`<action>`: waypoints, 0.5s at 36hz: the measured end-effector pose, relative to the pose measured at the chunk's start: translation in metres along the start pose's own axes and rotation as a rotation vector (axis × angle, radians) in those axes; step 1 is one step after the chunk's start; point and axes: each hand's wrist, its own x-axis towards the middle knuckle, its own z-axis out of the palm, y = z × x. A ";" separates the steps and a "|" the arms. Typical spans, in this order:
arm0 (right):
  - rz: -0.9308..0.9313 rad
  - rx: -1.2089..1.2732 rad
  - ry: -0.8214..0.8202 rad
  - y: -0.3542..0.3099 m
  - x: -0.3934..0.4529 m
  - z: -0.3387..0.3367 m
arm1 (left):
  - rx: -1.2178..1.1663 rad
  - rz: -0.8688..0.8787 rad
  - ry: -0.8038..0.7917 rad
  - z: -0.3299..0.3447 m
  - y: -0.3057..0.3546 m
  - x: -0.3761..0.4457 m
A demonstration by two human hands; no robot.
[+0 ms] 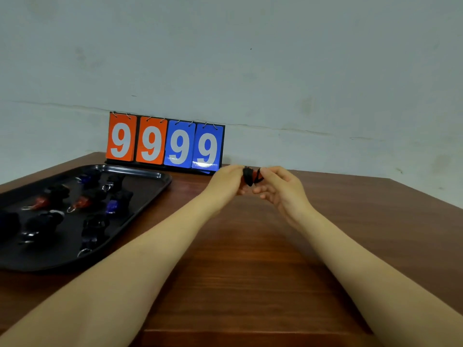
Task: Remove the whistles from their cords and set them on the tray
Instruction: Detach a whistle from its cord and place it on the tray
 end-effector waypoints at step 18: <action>0.153 0.189 0.007 0.000 0.003 0.005 | 0.099 0.097 0.048 0.009 -0.006 -0.005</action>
